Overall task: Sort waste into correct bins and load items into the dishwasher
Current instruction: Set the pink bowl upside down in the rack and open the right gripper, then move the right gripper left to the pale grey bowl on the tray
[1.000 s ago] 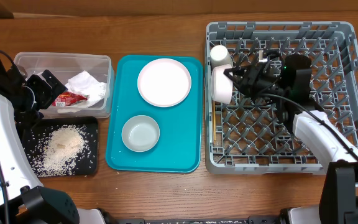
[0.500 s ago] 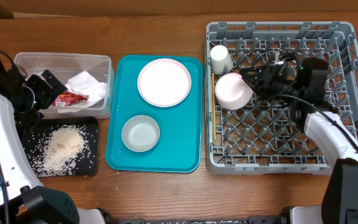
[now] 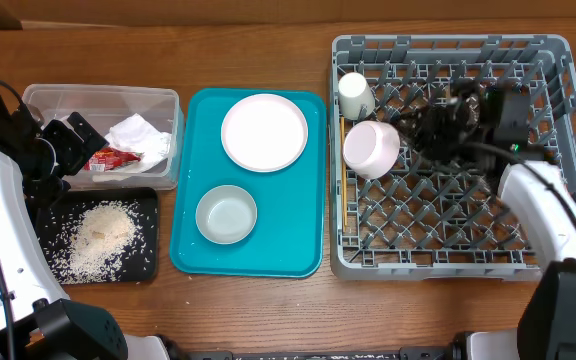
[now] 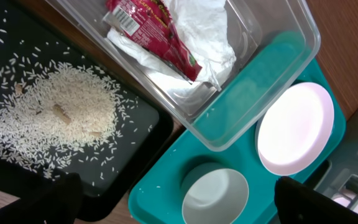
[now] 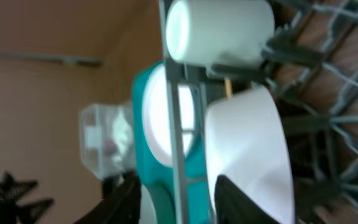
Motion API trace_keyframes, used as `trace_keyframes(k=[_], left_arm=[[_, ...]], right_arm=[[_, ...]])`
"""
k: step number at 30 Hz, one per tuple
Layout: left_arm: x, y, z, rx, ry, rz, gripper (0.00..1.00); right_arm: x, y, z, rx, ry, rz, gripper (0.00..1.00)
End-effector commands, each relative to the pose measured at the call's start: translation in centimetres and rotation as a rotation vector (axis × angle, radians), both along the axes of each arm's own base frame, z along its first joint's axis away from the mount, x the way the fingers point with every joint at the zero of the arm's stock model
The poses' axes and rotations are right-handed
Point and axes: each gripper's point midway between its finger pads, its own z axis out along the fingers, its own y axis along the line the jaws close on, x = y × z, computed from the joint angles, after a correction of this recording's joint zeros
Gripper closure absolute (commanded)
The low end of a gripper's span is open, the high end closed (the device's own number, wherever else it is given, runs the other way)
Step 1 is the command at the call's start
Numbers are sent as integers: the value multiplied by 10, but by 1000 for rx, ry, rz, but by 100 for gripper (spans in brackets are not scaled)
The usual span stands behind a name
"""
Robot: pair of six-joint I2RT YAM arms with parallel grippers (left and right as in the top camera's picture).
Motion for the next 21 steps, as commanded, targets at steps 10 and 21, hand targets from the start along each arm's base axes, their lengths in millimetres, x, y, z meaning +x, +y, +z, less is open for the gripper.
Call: trace_keyframes(k=[10,21], left_arm=[[2,3,9,13,-25,14,0],[2,3,9,13,-25,14,0]], right_arm=[[-8,54,-19,-737,-57,77,84],[8,8,-23,-866,38,-117,85]])
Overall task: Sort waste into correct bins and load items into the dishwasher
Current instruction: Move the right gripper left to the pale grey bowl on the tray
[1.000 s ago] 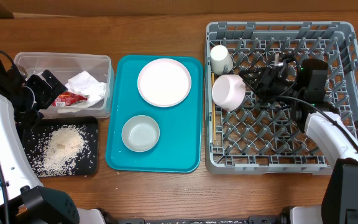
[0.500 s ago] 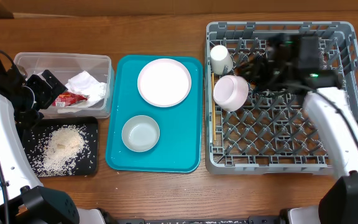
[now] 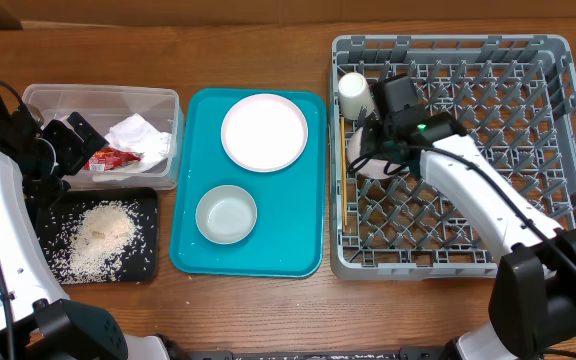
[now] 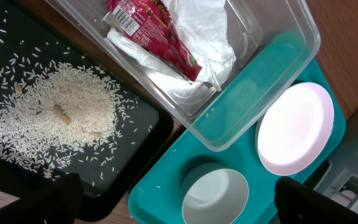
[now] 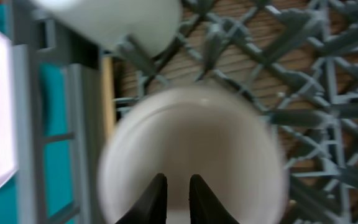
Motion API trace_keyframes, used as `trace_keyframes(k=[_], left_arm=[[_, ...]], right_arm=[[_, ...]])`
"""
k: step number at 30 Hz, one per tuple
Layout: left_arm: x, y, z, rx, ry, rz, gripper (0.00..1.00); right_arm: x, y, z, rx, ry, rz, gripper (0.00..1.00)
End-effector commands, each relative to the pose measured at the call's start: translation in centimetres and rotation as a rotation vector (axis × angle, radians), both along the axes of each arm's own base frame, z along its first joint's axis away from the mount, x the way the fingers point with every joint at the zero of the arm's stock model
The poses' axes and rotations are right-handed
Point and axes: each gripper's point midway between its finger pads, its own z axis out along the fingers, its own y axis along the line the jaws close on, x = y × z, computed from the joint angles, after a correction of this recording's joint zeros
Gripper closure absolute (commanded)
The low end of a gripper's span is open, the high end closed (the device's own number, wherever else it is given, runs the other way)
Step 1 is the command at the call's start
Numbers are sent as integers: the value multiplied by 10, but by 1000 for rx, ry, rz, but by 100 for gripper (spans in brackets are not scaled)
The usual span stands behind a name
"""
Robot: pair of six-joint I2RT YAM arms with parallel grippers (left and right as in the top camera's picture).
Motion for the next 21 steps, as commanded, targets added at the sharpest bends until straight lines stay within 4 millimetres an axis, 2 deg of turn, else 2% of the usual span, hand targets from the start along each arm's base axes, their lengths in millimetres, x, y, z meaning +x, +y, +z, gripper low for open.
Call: trace_keyframes(k=[1,3,5,7,9,12,13,14,15,17,20,21], left_arm=[[2,3,9,14,-25,14,0],[2,3,9,14,-25,14,0],[2,3,9,14,-25,14,0],[2,3,9,14,-25,14,0],[2,3,9,14,-25,14,0],[2,3,9,14,-25,14,0],[2,3,9,14,-25,14,0],[2,3,9,14,-25,14,0],[2,3,9,14,-25,14,0],[2,3,9,14,-25,14,0],[2,3,9,14,-25,14,0],[2,3,9,14,-25,14,0]], right_arm=[[15,-12,43,-8,-97,-63,85],[10,10,62,87,-86,-1,84],[-1,47,77,230,-60,103,81],[-24,101,92,416,-15,268,78],[-47,142,100,508,16,397,75],[-73,188,101,480,-6,520,74],[-88,213,101,432,-47,576,73],[-92,220,101,416,-61,588,73],[-102,238,99,364,-106,620,72],[-112,256,94,293,-161,669,70],[-132,289,72,169,-227,784,66],[-142,304,57,134,-234,852,63]])
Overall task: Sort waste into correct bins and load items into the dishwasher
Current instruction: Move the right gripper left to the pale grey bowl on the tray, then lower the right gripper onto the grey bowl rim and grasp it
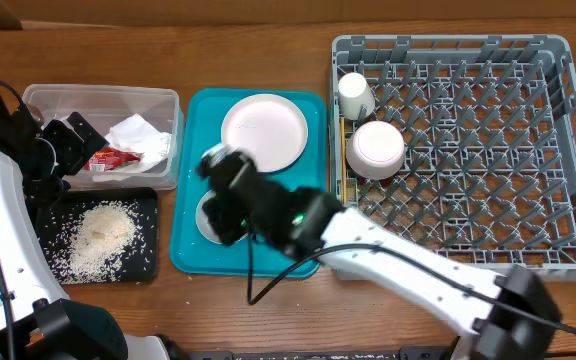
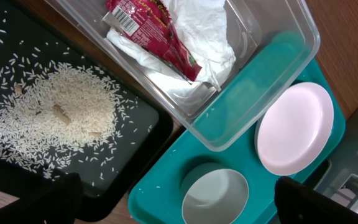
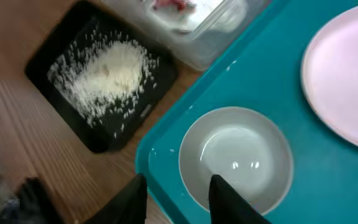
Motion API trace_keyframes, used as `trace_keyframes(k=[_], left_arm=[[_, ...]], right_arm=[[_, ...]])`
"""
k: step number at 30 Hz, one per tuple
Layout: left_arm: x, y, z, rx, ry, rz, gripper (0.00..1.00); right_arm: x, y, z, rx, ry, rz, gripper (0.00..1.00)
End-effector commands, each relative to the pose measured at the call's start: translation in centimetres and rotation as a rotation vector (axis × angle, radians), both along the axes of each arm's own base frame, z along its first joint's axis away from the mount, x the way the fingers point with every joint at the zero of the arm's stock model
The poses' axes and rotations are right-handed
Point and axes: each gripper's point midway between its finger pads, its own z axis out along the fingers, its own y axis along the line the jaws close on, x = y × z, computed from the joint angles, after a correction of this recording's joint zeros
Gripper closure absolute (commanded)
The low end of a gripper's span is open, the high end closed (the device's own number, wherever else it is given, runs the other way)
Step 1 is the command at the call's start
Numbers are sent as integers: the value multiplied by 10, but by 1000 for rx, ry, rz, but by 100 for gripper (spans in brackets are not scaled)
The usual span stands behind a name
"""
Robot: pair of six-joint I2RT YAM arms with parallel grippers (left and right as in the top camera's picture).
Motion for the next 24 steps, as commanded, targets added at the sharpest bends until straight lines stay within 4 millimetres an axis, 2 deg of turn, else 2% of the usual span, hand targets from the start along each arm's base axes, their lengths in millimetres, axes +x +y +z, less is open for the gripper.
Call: trace_keyframes(k=[1,3,9,16,20,24], left_arm=[[2,3,9,14,-25,14,0],[2,3,9,14,-25,14,0],[2,3,9,14,-25,14,0],[2,3,9,14,-25,14,0],[2,3,9,14,-25,14,0],[2,3,9,14,-25,14,0]], right_arm=[[-2,28,-48,-136,-127,94,57],[-6,34,-66,-166,-129,126,54],[-6,39,-101,-212,-104,136,53],[-5,34,-113,-239,-85,134,50],[-16,33,-118,-254,-52,162,51],[-21,25,-123,-287,-22,171,57]])
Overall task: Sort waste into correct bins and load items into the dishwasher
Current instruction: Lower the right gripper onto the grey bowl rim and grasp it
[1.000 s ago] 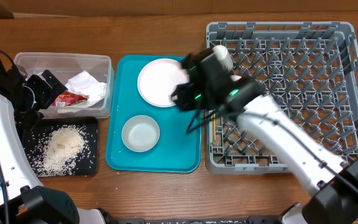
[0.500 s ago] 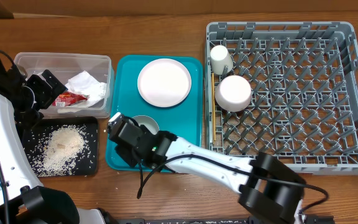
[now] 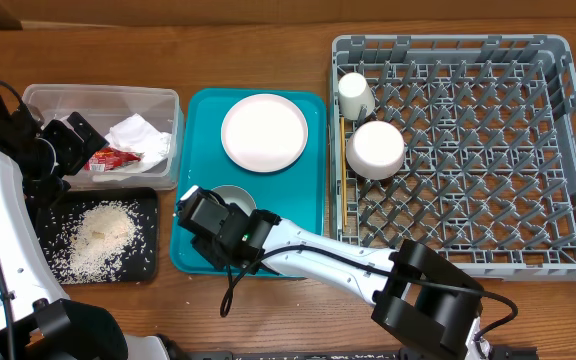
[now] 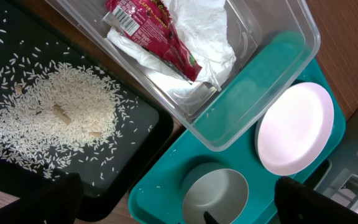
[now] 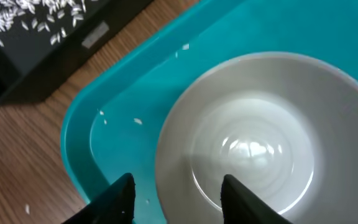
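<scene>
A grey bowl (image 3: 236,196) sits at the near end of the teal tray (image 3: 303,225), with a white plate (image 3: 264,132) behind it. My right gripper (image 5: 179,202) is open and low over the bowl (image 5: 266,155), one finger outside its rim over the tray and the other over the inside. In the overhead view this right gripper (image 3: 211,215) covers the bowl's near-left side. The grey dish rack (image 3: 448,42) holds a white cup (image 3: 355,95) and an upturned white bowl (image 3: 375,149). My left gripper (image 4: 173,208) hangs open, high over the bins.
A clear bin (image 3: 98,100) at the left holds a red wrapper (image 4: 154,34) and crumpled white paper (image 4: 197,37). In front of it a black tray (image 3: 148,200) carries a heap of rice (image 4: 55,118). My right arm stretches across the tray's near edge.
My right gripper has dropped from above the grey bowl to its near-left rim, still open. The left arm and every dish stayed where they were.
My right gripper was over the rack beside the tilted white bowl, then close against that bowl. By 0.8 s ago the white bowl rested upturned in the rack and the gripper was over the teal tray; now it straddles the grey bowl's rim.
</scene>
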Motion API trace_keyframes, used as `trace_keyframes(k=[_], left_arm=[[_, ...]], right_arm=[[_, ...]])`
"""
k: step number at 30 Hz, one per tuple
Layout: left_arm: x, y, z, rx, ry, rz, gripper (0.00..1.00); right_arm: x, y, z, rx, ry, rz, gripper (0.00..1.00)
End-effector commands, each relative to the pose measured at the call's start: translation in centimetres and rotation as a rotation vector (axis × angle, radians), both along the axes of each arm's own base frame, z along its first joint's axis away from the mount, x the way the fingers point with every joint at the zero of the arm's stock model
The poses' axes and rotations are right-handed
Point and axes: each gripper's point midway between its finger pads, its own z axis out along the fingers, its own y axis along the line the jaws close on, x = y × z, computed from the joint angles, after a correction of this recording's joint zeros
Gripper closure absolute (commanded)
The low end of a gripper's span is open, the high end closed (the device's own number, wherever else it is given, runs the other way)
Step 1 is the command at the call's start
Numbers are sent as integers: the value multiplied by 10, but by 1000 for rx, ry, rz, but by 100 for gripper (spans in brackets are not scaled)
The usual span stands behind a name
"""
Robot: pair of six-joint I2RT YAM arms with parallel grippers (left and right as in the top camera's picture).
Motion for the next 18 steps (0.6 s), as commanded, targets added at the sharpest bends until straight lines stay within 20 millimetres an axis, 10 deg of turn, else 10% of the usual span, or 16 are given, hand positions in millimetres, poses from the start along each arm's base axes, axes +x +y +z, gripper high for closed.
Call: trace_keyframes(k=[1,18], left_arm=[[2,3,9,14,-25,14,0],[2,3,9,14,-25,14,0]], right_arm=[[-6,-1,-2,-18,21,13,57],[-4,-24,-10,-119,14,-15,83]])
